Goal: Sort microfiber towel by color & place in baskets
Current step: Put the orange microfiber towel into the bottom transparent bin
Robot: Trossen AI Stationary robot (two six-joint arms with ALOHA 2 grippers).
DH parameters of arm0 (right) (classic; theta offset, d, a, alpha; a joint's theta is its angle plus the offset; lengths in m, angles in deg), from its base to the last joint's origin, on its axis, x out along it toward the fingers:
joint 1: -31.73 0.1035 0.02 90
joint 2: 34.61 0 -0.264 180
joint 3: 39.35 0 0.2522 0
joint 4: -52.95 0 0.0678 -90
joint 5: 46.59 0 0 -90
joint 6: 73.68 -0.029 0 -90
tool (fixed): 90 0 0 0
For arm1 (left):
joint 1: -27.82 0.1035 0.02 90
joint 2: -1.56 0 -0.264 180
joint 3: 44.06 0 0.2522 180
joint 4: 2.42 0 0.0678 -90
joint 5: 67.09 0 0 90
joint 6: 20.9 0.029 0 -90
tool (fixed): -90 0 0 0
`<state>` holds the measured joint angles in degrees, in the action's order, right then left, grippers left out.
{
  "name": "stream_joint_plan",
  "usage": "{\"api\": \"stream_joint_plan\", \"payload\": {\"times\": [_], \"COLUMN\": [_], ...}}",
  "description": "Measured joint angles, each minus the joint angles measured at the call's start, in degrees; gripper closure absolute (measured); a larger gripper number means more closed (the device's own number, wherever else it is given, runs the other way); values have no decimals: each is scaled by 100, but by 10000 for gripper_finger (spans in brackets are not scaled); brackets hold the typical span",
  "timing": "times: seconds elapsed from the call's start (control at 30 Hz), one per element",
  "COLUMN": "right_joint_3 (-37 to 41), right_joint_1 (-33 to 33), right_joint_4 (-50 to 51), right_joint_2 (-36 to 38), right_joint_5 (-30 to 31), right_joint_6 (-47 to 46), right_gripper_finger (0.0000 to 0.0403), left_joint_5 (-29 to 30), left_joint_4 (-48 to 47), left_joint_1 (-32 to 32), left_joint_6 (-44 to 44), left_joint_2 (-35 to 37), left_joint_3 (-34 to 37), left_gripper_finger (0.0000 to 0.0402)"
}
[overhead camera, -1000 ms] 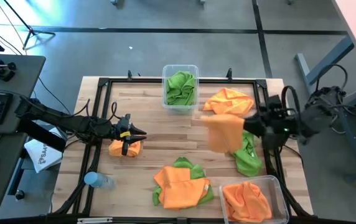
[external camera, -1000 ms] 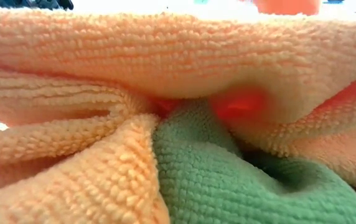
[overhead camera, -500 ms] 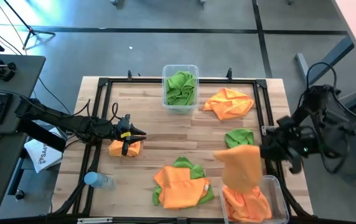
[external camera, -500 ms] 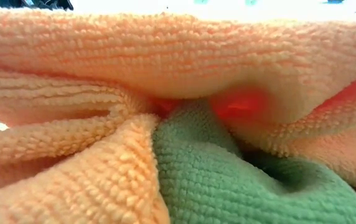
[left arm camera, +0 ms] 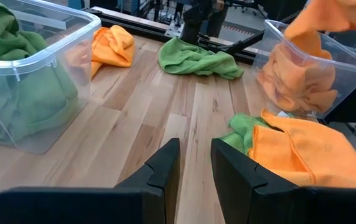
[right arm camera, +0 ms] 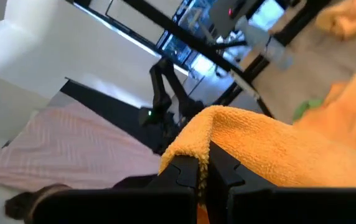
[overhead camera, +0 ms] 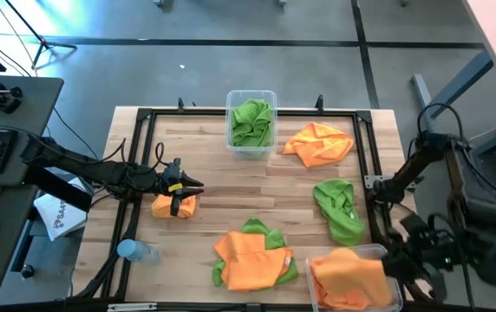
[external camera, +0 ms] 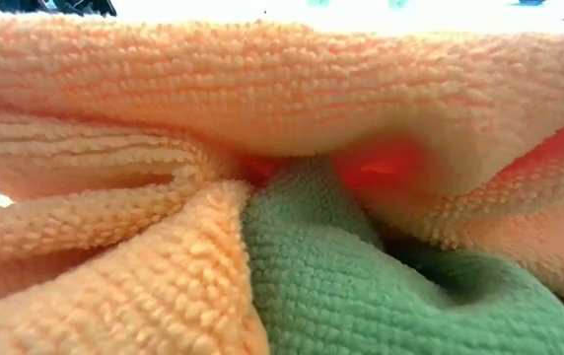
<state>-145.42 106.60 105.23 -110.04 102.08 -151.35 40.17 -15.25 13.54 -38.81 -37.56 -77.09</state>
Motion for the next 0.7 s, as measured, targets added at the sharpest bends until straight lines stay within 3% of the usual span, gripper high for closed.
{"api": "stream_joint_plan", "payload": {"times": [0.13,0.23,0.4,0.47,0.7], "right_joint_3": [0,0,0,4,4], "right_joint_1": [231,309,281,271,-95], "right_joint_4": [315,878,2862,3679,4382], "right_joint_2": [-300,-529,-901,-986,-979], "right_joint_5": [-46,-455,-2415,-3276,-2825], "right_joint_6": [-896,-2033,-4925,-5611,-5455], "right_gripper_finger": [403,403,403,403,403], "left_joint_5": [2,2,15,15,15], "left_joint_4": [8,8,10,10,-14], "left_joint_1": [-1,-1,0,-2,0], "left_joint_6": [-1,-1,0,0,4], "left_joint_2": [0,0,0,0,0], "left_joint_3": [0,0,0,0,0], "left_gripper_finger": [321,321,321,321,321]}}
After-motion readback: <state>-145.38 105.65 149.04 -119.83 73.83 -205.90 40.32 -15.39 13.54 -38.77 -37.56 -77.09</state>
